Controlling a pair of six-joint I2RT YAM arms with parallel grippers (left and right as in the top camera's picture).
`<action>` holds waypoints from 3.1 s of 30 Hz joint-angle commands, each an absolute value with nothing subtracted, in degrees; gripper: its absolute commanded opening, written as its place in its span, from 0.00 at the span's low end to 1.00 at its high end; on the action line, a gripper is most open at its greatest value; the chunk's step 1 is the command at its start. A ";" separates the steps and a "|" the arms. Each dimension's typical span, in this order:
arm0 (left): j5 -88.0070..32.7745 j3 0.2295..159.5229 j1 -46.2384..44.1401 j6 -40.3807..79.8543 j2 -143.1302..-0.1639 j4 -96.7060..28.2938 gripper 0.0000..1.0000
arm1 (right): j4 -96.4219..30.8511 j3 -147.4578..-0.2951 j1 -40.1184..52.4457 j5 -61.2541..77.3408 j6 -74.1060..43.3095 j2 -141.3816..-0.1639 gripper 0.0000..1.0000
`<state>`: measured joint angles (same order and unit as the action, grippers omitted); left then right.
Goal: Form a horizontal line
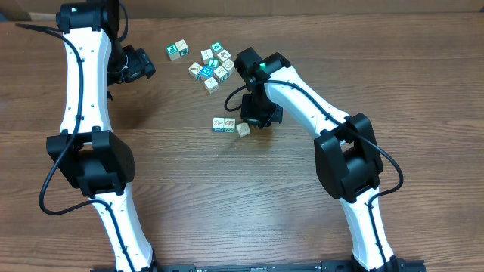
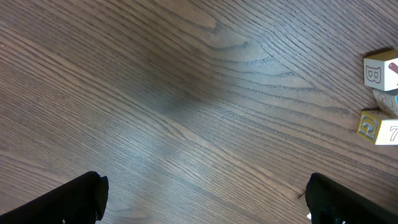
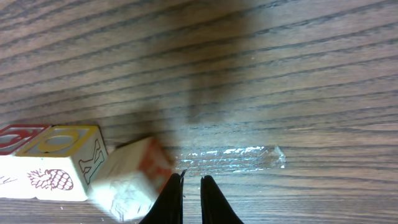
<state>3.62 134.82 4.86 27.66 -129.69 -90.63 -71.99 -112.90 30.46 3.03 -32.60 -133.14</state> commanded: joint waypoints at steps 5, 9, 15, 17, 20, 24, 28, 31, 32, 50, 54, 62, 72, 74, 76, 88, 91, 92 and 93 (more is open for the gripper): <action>3.53 135.04 4.49 27.86 -129.64 -90.56 1.00 | -71.85 -112.44 29.50 3.11 -32.80 -133.03 0.09; 3.53 135.04 4.49 27.86 -129.64 -90.56 1.00 | -73.17 -112.44 29.93 3.33 -32.80 -133.03 0.09; 3.53 135.04 4.49 27.86 -129.64 -90.56 0.99 | -76.47 -112.44 30.00 3.51 -32.82 -133.03 0.04; 3.53 135.04 4.49 27.86 -129.64 -90.56 1.00 | -77.32 -112.44 30.00 4.97 -32.82 -133.03 0.04; 3.53 135.04 4.49 27.86 -129.64 -90.56 1.00 | -78.22 -112.44 30.00 8.21 -32.80 -133.03 0.04; 3.53 135.04 4.49 27.86 -129.64 -90.59 1.00 | -78.76 -112.44 30.00 9.10 -32.82 -133.03 0.04; 3.53 135.04 4.49 27.86 -129.64 -90.56 0.99 | -79.24 -112.44 30.00 9.10 -32.82 -133.03 0.04; 3.53 135.04 4.49 27.86 -129.64 -90.56 1.00 | -79.92 -112.44 30.00 9.10 -32.80 -133.03 0.04; 3.53 135.04 4.49 27.86 -129.64 -90.56 1.00 | -80.16 -112.46 30.00 9.08 -32.80 -132.94 0.04; 3.53 135.04 4.49 27.86 -129.64 -90.59 1.00 | -79.31 -112.46 37.23 -11.16 -37.71 -113.86 0.04; 3.53 135.04 4.49 27.86 -129.64 -90.56 1.00 | -77.41 -112.44 39.29 -10.87 -37.71 -113.60 0.04; 3.53 135.04 4.49 27.86 -129.64 -90.59 0.99 | -75.46 -113.01 38.98 -10.85 -37.06 -113.67 0.04; 3.53 135.04 4.49 27.86 -129.64 -90.56 0.99 | -80.29 -110.10 39.05 -9.39 -32.29 -113.69 0.04; 3.53 135.04 4.49 27.86 -129.64 -90.56 0.99 | -79.83 -107.72 39.05 -9.39 -32.29 -113.67 0.04; 3.53 135.04 4.47 27.86 -129.64 -90.59 1.00 | -78.94 -105.97 39.05 -9.30 -32.34 -113.69 0.04; 3.53 135.04 4.47 27.86 -129.64 -90.59 1.00 | -77.80 -105.03 38.79 -7.46 -31.11 -110.56 0.04; 3.53 135.04 4.49 27.86 -129.64 -90.59 1.00 | -75.99 -104.07 38.79 -6.72 -29.28 -109.19 0.04; 3.53 135.04 4.49 27.86 -129.64 -90.56 1.00 | -75.31 -103.83 38.76 -5.93 -28.21 -109.19 0.04; 3.53 135.04 4.47 27.86 -129.64 -90.56 0.99 | -74.56 -103.39 38.44 -5.06 -27.31 -109.19 0.04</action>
<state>3.62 134.82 4.86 27.66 -129.69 -90.63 -75.94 -104.68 39.07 -7.22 -30.55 -112.40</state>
